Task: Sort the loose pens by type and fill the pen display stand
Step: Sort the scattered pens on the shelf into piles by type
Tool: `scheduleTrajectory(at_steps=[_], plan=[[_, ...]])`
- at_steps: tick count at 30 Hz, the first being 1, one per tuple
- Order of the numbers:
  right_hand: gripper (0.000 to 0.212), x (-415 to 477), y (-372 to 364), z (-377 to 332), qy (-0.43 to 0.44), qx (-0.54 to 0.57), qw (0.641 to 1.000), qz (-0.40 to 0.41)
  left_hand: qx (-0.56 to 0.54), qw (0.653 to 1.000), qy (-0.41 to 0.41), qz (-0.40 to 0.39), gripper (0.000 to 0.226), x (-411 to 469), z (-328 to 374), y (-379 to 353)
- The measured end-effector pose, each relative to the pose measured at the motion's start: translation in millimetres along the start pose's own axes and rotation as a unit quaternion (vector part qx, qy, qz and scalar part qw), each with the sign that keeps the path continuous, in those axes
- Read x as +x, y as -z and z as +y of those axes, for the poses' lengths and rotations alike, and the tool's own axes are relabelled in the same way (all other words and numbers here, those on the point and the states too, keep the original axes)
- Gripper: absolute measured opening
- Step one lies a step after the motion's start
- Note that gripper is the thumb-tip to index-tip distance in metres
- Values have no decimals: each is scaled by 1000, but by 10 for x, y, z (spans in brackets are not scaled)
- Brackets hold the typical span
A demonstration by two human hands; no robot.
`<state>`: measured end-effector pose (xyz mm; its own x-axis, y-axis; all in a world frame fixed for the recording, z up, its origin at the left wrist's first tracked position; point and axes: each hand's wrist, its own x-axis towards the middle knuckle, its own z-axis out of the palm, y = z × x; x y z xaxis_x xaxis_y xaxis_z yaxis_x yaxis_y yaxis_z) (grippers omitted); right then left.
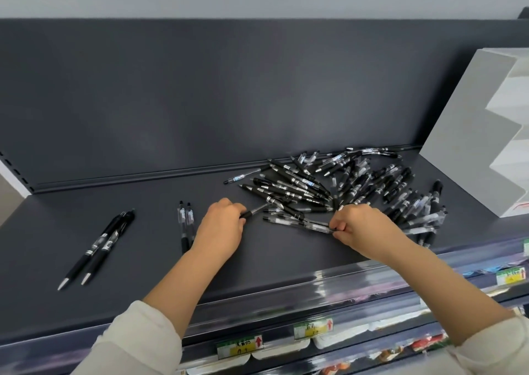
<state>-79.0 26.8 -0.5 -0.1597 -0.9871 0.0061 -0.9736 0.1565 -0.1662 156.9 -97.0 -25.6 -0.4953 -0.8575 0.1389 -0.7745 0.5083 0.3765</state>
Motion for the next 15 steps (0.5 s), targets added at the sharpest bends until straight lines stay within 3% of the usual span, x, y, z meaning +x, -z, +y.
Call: scheduleTrajectory(at_steps=[10,15], plan=[[11,130,104,-237,56,123,990,29,-111,989,2,95,21,32,-28,309],[12,232,-23,-414,38,116,992,31,-152,978,-4,144,16,42,28,409]])
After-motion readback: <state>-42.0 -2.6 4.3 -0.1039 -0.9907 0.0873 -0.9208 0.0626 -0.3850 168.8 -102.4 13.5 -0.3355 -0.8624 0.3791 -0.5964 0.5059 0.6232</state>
